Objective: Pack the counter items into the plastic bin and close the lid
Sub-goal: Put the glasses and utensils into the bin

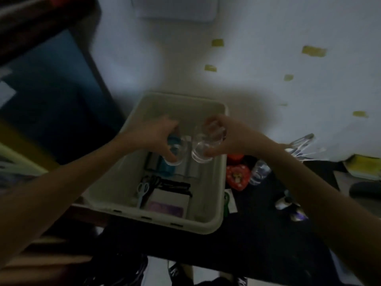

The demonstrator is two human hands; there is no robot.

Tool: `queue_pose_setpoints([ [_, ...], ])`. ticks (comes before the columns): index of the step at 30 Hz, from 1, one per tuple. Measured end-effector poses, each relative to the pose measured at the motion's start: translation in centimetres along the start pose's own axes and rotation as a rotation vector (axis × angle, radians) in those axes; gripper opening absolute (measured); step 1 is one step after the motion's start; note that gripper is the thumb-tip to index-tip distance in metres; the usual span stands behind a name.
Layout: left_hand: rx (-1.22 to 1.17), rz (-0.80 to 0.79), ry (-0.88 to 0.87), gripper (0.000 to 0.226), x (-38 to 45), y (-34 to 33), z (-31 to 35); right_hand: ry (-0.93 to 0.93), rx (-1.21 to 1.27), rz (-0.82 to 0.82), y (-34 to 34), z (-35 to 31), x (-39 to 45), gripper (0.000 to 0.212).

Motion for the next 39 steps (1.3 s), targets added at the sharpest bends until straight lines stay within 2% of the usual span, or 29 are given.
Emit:
queue_pose_setpoints([
  [5, -0.121, -0.181, 0.022, 0.062, -0.9, -9.8, -4.8, -0.1, -0.157, -0.214, -10.1, 0.4, 2.8, 0.082],
  [9, -0.074, -0.42, 0.113, 0.079, -0.3, -17.0, -7.4, -0.233, -0.219, -0.383, -16.9, 2.4, 3.5, 0.078],
  [11, -0.087, -0.509, 0.144, 0.08, -0.1, -19.8, -8.3, -0.297, -0.221, -0.443, -19.5, 3.7, 3.8, 0.08],
  [15, -0.093, -0.457, 0.172, 0.079, 0.4, -22.2, -9.3, -0.41, -0.233, -0.467, -22.4, 5.6, 4.6, 0.091],
  [19, -0.091, -0.482, 0.098, 0.101, 1.5, -24.2, -9.6, -0.459, -0.274, -0.471, -23.9, 6.4, 4.9, 0.098],
  [22, -0.071, -0.471, 0.052, 0.095, 1.2, -23.4, -8.7, -0.484, -0.31, -0.516, -24.9, 6.5, 4.6, 0.106],
  [27, -0.033, -0.612, 0.033, 0.106, 0.0, -24.9, -8.3, -0.581, -0.254, -0.596, -26.2, 6.7, 3.8, 0.07],
  [32, -0.002, -0.656, 0.029, 0.113, -0.2, -25.9, -8.6, -0.617, -0.247, -0.661, -27.6, 6.8, 3.3, 0.064],
  [36, 0.006, -0.643, -0.022, 0.11, 0.0, -25.9, -8.3, -0.65, -0.179, -0.691, -28.3, 7.0, 3.0, 0.09],
  [39, -0.004, -0.621, -0.049, 0.104, 0.2, -26.0, -8.3, -0.645, -0.152, -0.697, -28.3, 7.0, 3.1, 0.092],
])
Point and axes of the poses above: each hand's wrist, its own x-axis towards the middle knuckle, its own y-axis out of the back of the hand, z = x × y, the point moved 9 cm from there along x, towards the middle knuckle, and after that the axes turned 3 degrees about -y, right-handed, at the moved point
